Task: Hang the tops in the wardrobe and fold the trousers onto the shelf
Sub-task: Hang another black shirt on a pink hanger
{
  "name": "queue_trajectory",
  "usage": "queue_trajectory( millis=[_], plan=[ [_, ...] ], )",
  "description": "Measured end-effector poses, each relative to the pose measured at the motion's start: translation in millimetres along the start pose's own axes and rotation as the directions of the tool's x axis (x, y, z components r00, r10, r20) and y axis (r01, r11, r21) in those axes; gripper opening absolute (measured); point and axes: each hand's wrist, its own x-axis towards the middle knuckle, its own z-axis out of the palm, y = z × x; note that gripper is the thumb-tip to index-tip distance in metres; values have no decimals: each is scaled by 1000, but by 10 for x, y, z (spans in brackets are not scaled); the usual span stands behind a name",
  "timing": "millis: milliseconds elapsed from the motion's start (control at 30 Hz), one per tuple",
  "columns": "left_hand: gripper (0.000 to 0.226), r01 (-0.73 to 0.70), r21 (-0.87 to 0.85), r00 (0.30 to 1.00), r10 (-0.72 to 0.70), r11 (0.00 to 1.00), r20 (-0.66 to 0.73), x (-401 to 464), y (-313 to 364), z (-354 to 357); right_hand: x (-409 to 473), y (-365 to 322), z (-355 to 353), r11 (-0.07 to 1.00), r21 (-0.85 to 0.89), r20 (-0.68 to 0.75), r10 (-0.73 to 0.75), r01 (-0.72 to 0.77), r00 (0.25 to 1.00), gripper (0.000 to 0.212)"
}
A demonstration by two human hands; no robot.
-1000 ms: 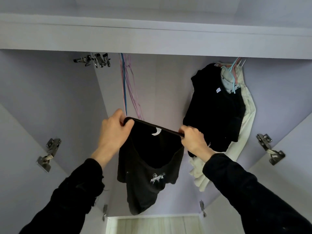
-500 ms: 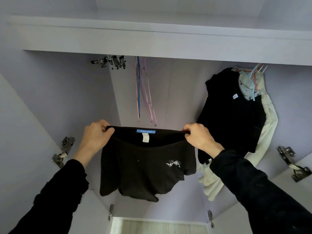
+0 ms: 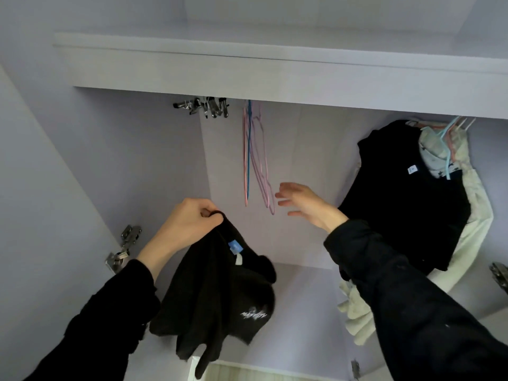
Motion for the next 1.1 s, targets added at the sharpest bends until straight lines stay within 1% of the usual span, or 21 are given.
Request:
queue_trajectory(
  millis=[100, 133, 167, 233, 267, 300, 367, 433, 467, 533, 700, 800, 900, 1033, 1100],
  plan=[
    [19, -1, -7, 1000, 1, 1000, 10, -19, 2, -24, 190, -162, 135, 985, 173, -24, 32, -27, 999, 53],
    [18, -1, 0, 1000, 1, 1000, 2, -22, -11, -55, 254, -202, 168, 973, 229, -15, 44, -40, 999, 52],
    [18, 3, 8, 1000, -3, 1000, -7, -25, -28, -91, 294, -243, 194, 960, 275, 0, 59, -57, 998, 46],
    [16, 19, 10, 999, -19, 1000, -26, -30, -56, -154, 325, -322, 219, 934, 347, 7, 88, -85, 996, 21],
    [16, 30, 6, 999, -29, 1000, -39, -33, -77, -191, 337, -366, 244, 924, 372, -12, 107, -95, 994, 12],
    [17, 38, 6, 998, -38, 999, -52, -39, -95, -219, 343, -403, 260, 919, 384, -49, 123, -95, 991, 11],
    [17, 47, 6, 996, -46, 999, -73, -53, -128, -260, 361, -468, 287, 931, 360, -144, 124, -65, 982, 23],
    [15, 49, 17, 995, -47, 999, -90, -76, -154, -279, 385, -503, 296, 956, 294, -240, 74, 0, 968, 36],
    [14, 50, 24, 994, -48, 998, -96, -84, -160, -279, 397, -505, 288, 967, 254, -283, 39, 35, 958, 37],
    [13, 49, 34, 993, -45, 998, -112, -97, -162, -263, 400, -477, 251, 975, 198, -351, -23, 98, 936, 33],
    [12, 62, 14, 980, -58, 998, -191, -121, -113, -172, 281, -308, 117, 968, 97, -442, -165, 230, 881, 21],
    [13, 64, 5, 979, -62, 998, -194, -136, -61, -85, 142, -112, 71, 954, 111, -510, -184, 277, 840, 35],
    [9, 66, 7, 985, -64, 998, -162, -155, -33, 19, -41, 157, 57, 966, 81, -555, -161, 245, 816, 44],
    [9, 47, 11, 990, -45, 999, -136, -201, -15, 177, -394, 584, -13, 994, 10, -579, -80, 105, 812, 45],
    [10, 42, 5, 992, -41, 999, -119, -226, -10, 250, -605, 820, 4, 994, 6, -610, -82, 109, 788, 45]
  ],
)
